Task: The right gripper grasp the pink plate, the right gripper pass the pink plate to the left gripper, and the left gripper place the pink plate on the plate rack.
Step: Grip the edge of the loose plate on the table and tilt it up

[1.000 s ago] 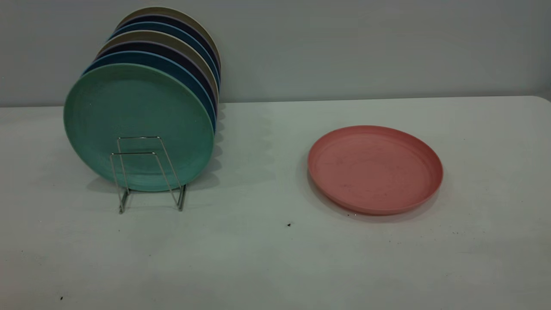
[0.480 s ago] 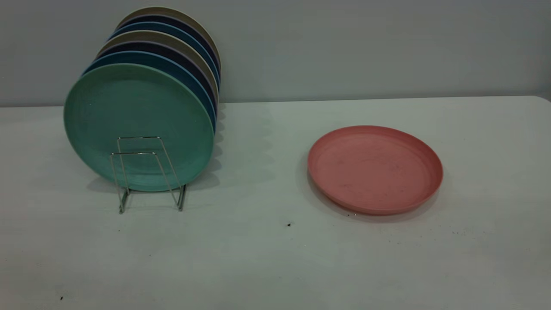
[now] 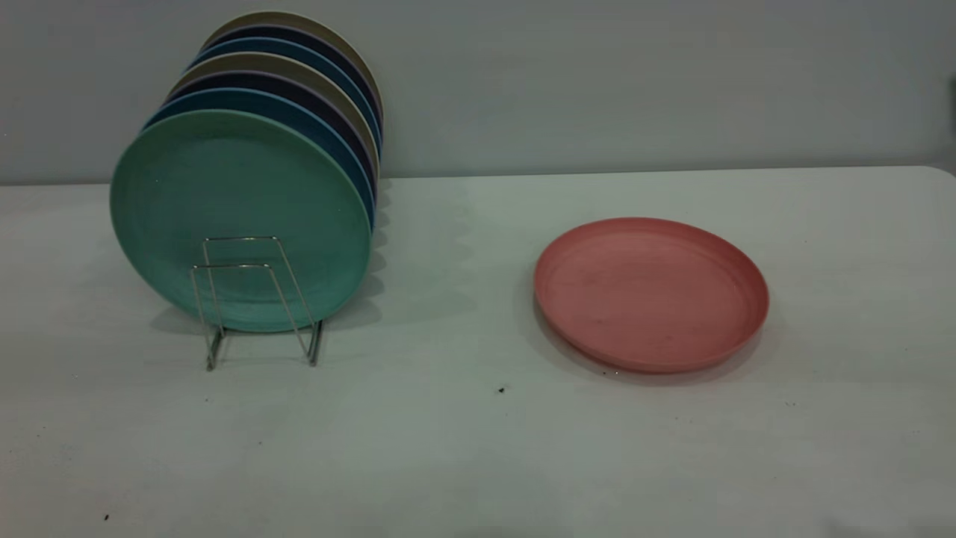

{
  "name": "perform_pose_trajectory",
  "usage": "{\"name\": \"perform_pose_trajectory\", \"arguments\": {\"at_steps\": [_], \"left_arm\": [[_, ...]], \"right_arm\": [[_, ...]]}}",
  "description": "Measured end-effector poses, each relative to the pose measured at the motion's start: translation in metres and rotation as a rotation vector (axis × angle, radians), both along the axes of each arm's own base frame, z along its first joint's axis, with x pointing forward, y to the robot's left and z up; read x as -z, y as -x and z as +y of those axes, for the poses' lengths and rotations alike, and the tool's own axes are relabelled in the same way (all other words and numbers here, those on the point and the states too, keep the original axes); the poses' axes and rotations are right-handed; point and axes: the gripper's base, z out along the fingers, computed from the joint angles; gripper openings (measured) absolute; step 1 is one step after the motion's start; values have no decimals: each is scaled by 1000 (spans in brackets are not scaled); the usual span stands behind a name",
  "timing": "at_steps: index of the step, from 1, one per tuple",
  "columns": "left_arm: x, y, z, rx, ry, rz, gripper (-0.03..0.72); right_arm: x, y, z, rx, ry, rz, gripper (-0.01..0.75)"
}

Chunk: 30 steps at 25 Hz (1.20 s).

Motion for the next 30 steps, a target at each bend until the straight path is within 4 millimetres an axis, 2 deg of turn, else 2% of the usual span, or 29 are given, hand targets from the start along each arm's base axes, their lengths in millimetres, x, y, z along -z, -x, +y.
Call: {"name": "perform_pose_trajectory", "arguments": {"at_steps": [5, 8, 13, 16, 23, 26, 30], "left_arm": [[18, -29, -9, 86, 41, 99, 411], [25, -35, -11, 93, 63, 136, 411], [22, -32, -12, 98, 67, 124, 411], [19, -29, -12, 108, 67, 116, 411], [20, -26, -14, 135, 73, 142, 411], [21, -23, -15, 157, 76, 165, 411], [21, -22, -16, 170, 78, 179, 411]], "right_arm": [[37, -55, 0, 49, -29, 91, 459], [52, -90, -3, 65, -7, 137, 459], [85, -142, -25, 133, -23, 234, 459], [118, -163, -35, 155, -30, 319, 459], [189, -196, -38, 140, -23, 459, 459], [205, -209, -41, 159, -12, 468, 459], [217, -223, -42, 188, -26, 463, 459]]}}
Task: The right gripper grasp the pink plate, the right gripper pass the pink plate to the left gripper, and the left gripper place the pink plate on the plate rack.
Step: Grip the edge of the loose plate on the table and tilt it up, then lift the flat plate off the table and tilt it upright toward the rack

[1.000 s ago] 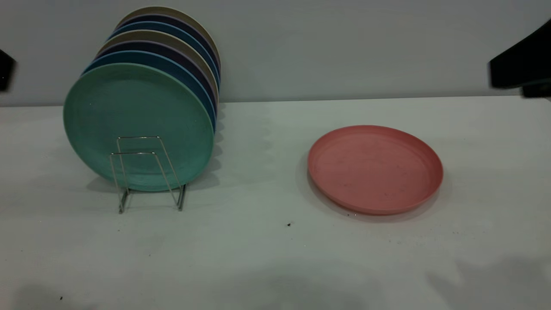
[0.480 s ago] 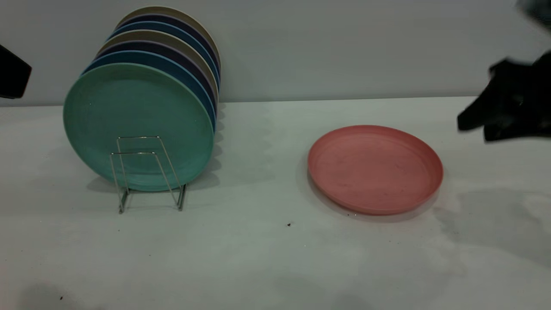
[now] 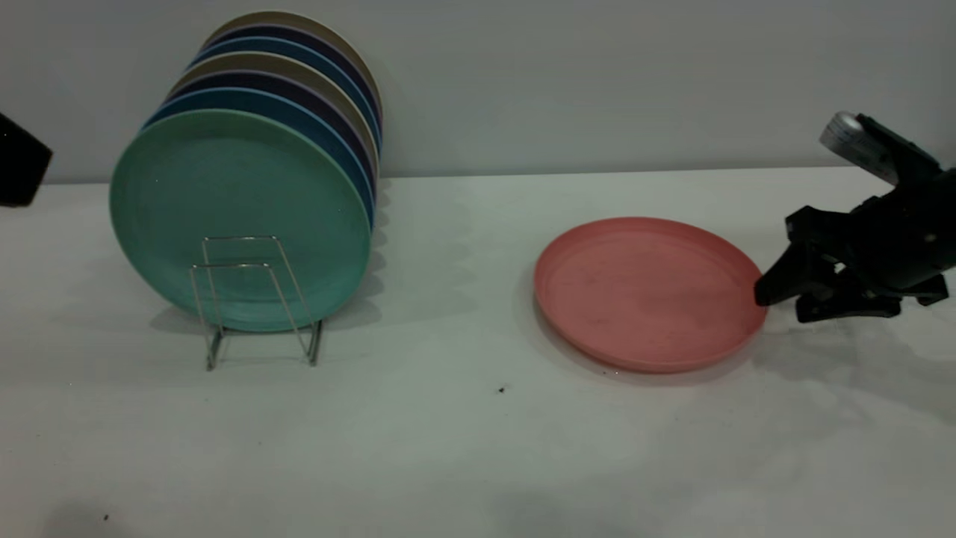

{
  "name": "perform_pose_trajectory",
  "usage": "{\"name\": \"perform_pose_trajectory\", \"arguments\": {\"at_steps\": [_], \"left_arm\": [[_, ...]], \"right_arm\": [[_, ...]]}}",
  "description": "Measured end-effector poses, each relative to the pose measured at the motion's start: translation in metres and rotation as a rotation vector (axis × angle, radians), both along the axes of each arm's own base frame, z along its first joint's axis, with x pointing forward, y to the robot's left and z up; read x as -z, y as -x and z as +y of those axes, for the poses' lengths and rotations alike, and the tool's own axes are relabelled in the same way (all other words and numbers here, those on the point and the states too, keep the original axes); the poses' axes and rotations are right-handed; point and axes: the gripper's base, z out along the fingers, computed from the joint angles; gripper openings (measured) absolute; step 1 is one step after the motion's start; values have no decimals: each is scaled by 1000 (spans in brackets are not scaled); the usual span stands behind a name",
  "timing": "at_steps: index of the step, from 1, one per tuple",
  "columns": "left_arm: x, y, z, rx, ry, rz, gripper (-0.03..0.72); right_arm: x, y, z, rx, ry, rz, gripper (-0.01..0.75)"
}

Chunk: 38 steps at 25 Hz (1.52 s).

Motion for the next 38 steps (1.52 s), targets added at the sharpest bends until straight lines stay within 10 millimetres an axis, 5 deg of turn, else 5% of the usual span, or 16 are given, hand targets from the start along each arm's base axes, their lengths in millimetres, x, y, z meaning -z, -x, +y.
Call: {"name": "perform_pose_trajectory", "arguments": {"at_steps": [11, 22, 30, 38], "left_arm": [[0, 1, 0, 8, 1, 5, 411], [0, 1, 0, 9, 0, 5, 411], [2, -3, -3, -21, 59, 47, 411], [38, -36, -8, -35, 120, 177, 411]], "right_arm": [[20, -23, -1, 105, -49, -6, 405], [29, -27, 11, 125, -39, 3, 29], [3, -28, 9, 28, 30, -37, 12], [-24, -21, 18, -112, -25, -17, 12]]}}
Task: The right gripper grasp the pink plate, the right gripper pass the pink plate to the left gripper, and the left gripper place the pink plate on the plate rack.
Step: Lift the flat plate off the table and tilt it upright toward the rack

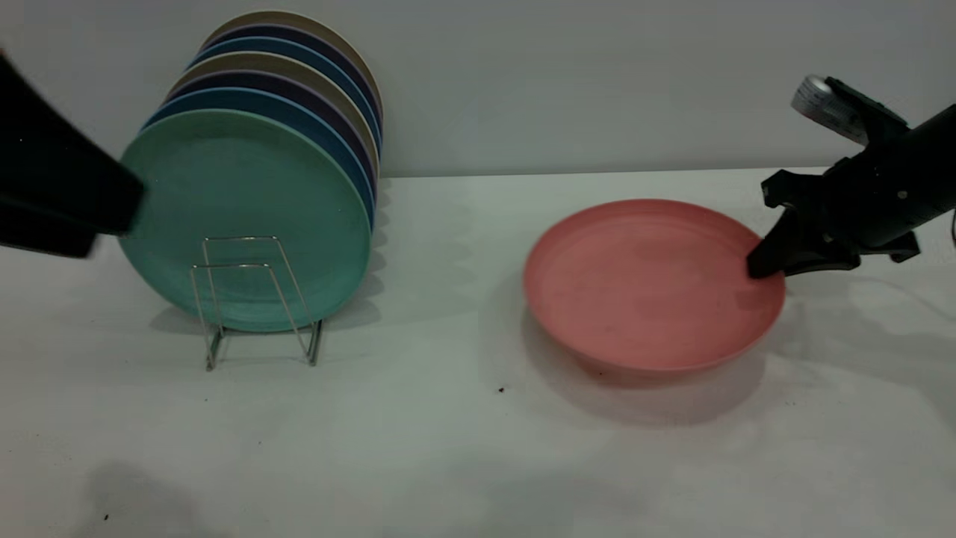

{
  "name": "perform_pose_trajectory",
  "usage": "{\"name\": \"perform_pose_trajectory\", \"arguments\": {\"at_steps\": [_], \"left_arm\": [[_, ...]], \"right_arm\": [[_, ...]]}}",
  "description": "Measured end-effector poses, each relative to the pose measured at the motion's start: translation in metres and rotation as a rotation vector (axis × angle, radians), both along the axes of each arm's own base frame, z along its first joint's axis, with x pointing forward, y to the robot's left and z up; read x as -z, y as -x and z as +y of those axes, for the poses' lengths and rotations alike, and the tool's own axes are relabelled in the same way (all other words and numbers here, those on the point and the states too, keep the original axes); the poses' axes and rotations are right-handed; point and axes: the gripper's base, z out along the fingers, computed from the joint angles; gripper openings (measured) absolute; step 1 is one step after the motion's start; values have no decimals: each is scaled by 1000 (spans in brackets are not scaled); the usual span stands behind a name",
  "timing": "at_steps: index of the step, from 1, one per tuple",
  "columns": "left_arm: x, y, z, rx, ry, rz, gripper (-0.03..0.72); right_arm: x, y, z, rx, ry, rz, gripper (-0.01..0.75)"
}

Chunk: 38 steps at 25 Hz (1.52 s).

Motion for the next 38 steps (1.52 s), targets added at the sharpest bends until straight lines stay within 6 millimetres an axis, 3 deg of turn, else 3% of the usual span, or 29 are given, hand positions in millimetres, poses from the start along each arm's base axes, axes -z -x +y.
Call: {"name": "perform_pose_trajectory", "arguments": {"at_steps": [7, 14, 20, 26, 38], "left_arm": [[39, -35, -9, -33, 139, 51, 411], [65, -49, -11, -76, 189, 101, 411], [65, -54, -11, -118, 227, 76, 411], [64, -56, -10, -139, 222, 62, 411], [65, -57, -9, -147, 212, 67, 398]], "right_arm": [[-7, 10, 13, -122, -144, 55, 12], [-29, 14, 39, -217, -194, 25, 12], [-37, 21, 79, -308, -212, 4, 12], [-42, 28, 106, -372, -277, -10, 12], [-43, 30, 111, -394, -292, -11, 12]]}}
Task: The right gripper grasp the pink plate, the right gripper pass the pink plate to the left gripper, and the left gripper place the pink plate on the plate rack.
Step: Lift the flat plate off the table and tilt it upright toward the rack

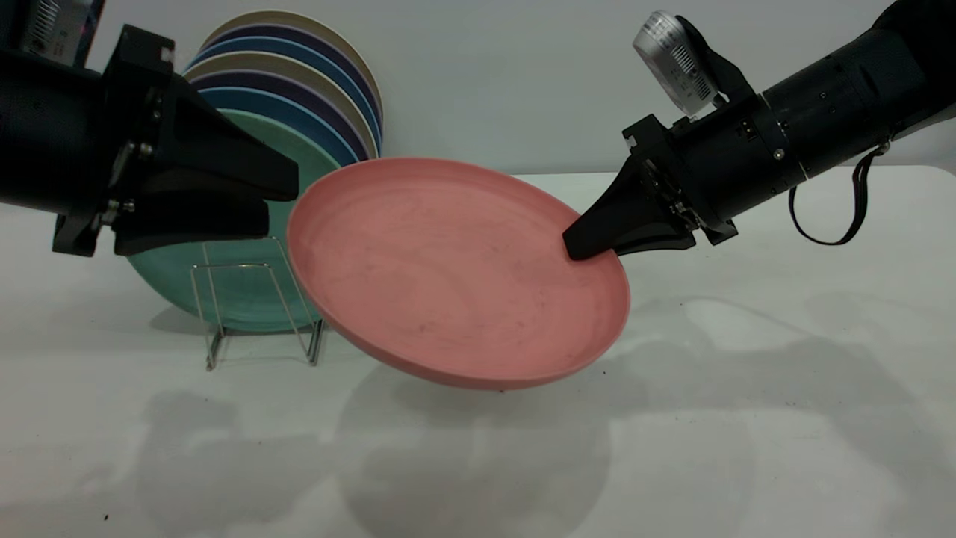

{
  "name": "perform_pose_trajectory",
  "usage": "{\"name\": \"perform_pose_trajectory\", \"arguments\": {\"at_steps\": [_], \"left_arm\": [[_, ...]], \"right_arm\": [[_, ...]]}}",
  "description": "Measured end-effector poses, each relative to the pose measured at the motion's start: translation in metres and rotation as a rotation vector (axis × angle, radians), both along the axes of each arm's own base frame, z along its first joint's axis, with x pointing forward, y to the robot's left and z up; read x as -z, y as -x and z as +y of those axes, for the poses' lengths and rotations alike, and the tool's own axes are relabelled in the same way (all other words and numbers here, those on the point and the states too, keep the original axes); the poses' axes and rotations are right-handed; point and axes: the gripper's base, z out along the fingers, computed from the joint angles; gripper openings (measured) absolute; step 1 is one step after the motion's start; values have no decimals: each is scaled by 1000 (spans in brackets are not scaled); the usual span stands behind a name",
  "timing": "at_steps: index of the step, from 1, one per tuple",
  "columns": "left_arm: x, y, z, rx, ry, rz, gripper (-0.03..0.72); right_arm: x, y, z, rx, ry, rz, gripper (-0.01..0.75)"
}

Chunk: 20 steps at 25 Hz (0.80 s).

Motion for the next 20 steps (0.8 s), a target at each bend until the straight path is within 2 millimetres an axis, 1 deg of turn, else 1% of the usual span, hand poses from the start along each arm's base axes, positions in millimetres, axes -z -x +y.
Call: {"name": "perform_pose_trajectory", "arguments": {"at_steps": [4, 8, 16, 18, 20], "left_arm": [[1, -1, 2, -16, -19, 3, 396], [1, -1, 2, -16, -21, 3, 396], [2, -1, 2, -24, -24, 6, 391], [2, -1, 2, -26, -22, 6, 364], [2, -1, 2, -27, -20, 6, 301]], "right_arm": [[-1, 2, 3, -15, -20, 9, 12], [-4, 4, 11, -24, -52, 15, 12], [-11, 11, 33, -60, -141, 14, 15], [-13, 12, 37, -71, -171, 1, 19], [-15, 11, 39, -74, -185, -15, 27]]}}
